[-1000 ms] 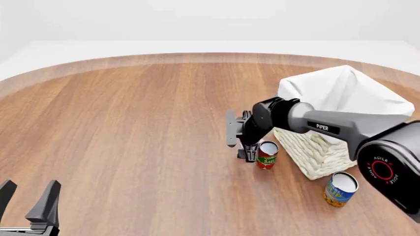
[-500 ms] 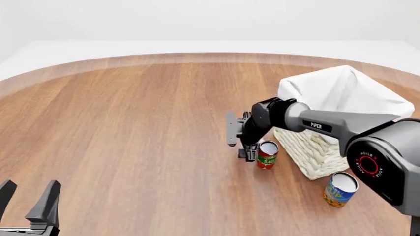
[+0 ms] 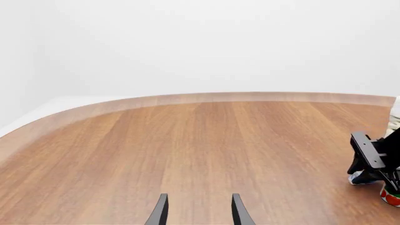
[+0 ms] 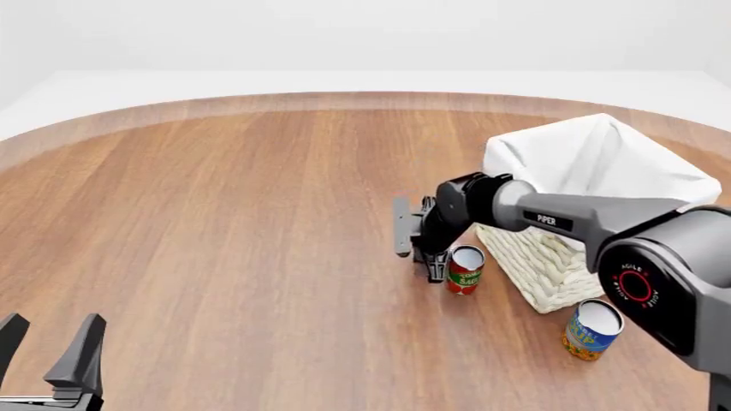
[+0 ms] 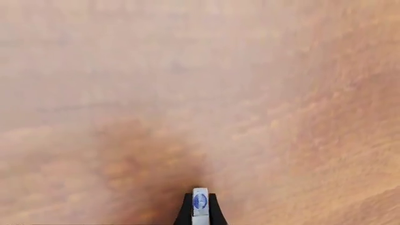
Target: Pick up the alphabet soup and the cream cheese box, and put them in the basket.
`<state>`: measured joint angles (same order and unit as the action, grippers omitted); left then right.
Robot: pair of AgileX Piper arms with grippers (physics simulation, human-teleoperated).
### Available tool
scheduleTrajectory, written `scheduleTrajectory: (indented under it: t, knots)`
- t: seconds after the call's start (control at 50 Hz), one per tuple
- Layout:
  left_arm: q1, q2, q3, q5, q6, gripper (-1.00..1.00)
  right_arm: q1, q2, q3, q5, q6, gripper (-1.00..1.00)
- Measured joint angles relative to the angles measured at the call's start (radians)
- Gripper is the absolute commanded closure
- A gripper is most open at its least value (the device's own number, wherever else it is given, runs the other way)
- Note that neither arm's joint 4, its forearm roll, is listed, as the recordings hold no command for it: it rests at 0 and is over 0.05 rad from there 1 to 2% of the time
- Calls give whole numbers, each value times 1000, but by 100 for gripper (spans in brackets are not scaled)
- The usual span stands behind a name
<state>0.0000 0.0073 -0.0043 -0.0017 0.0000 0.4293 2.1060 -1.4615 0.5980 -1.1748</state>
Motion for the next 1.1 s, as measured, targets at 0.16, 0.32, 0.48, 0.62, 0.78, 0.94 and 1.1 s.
scheduleTrajectory:
  t: [0.16,0.32,0.48,0.62,0.78,0.94,1.1]
  knots:
    - [0,0,0,0,0,-100,6,-7,14,-13,-6,100]
    - [0,0,0,0,0,-100,10,-12,22,-24,-11,100]
    - [0,0,0,0,0,-100,7,-16,23,-31,-21,100]
    - [0,0,0,0,0,-100,1,-18,17,-36,-36,100]
    - [0,0,0,0,0,-100,-6,-16,5,-39,-60,100]
    - [0,0,0,0,0,-100,-9,-17,-3,-42,-79,100]
    - [0,0,0,0,0,-100,-8,-27,-7,-44,-94,100]
